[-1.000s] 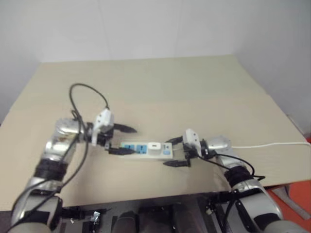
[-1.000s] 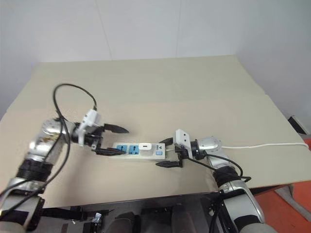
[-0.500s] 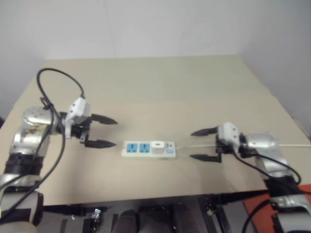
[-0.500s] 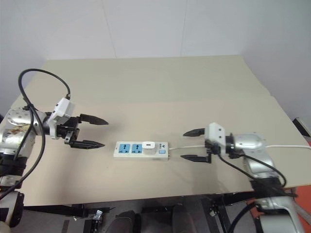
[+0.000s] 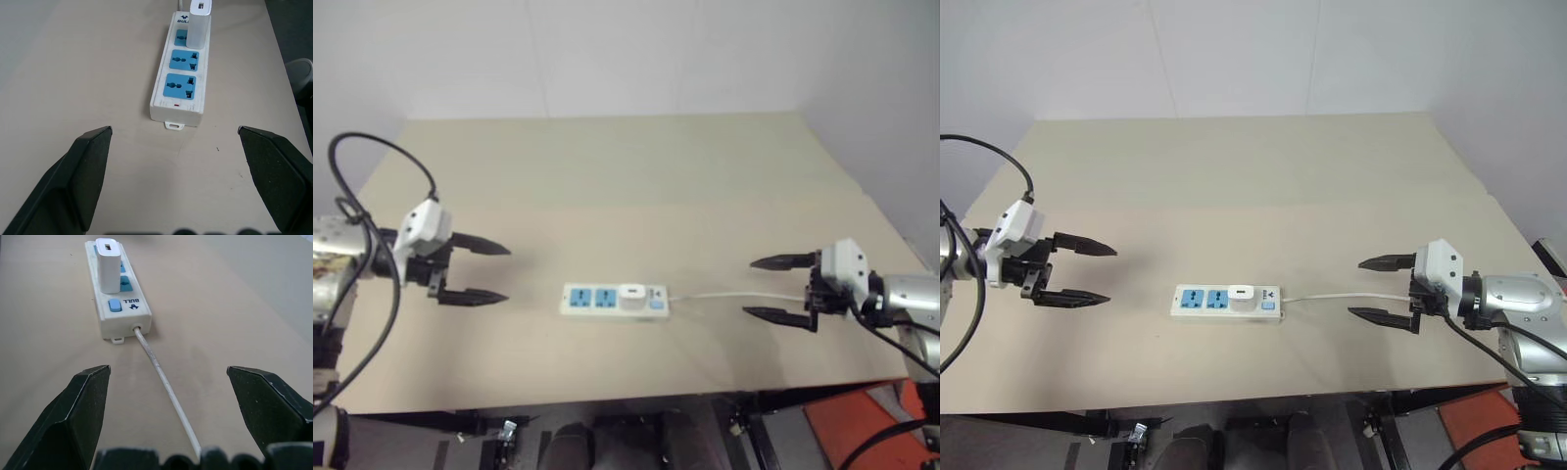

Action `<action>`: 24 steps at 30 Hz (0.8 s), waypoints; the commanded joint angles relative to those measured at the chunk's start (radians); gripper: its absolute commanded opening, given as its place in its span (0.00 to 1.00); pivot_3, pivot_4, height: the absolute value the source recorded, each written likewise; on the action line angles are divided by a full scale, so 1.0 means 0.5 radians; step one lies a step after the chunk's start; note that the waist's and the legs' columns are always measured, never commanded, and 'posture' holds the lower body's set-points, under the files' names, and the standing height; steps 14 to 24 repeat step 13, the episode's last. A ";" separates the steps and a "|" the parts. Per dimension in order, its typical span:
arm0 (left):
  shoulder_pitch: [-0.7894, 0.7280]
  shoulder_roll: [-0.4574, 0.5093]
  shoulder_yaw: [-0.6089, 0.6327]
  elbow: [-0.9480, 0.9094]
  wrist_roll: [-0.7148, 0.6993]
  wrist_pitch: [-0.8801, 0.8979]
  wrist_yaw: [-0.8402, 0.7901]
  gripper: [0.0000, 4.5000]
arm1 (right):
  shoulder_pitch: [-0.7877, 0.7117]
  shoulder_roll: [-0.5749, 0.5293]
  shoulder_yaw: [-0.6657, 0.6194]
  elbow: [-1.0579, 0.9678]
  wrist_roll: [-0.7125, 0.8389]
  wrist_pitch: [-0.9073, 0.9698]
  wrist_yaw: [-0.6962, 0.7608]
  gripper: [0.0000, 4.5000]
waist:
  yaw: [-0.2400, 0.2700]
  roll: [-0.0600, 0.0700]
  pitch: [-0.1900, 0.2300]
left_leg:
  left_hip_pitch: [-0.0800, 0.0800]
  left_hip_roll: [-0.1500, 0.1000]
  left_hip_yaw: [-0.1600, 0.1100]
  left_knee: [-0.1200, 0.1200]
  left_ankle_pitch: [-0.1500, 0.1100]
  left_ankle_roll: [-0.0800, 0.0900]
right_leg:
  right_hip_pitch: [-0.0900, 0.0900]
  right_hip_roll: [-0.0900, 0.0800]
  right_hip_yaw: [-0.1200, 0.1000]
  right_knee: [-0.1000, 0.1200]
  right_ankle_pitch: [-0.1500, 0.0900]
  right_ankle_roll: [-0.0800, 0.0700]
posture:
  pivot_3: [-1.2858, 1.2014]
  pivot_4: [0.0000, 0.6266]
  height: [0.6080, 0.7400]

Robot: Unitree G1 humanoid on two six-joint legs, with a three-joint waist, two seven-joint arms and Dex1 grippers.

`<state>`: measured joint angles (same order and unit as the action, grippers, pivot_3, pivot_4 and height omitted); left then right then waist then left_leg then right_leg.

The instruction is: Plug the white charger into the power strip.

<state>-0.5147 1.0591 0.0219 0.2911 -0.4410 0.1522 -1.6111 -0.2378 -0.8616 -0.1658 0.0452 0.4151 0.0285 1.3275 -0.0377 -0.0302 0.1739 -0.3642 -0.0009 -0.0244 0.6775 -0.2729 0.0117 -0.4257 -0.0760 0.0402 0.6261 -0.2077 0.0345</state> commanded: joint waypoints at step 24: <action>-0.019 -0.047 0.086 -0.089 -0.036 0.078 0.007 1.00 | -0.026 0.007 -0.005 -0.070 0.028 0.006 -0.023 0.99 | 0.001 0.000 0.000 | -0.001 0.000 0.000 0.001 0.000 0.000 | 0.000 0.000 0.000 0.000 0.001 -0.002 | 0.52 0.24 1.00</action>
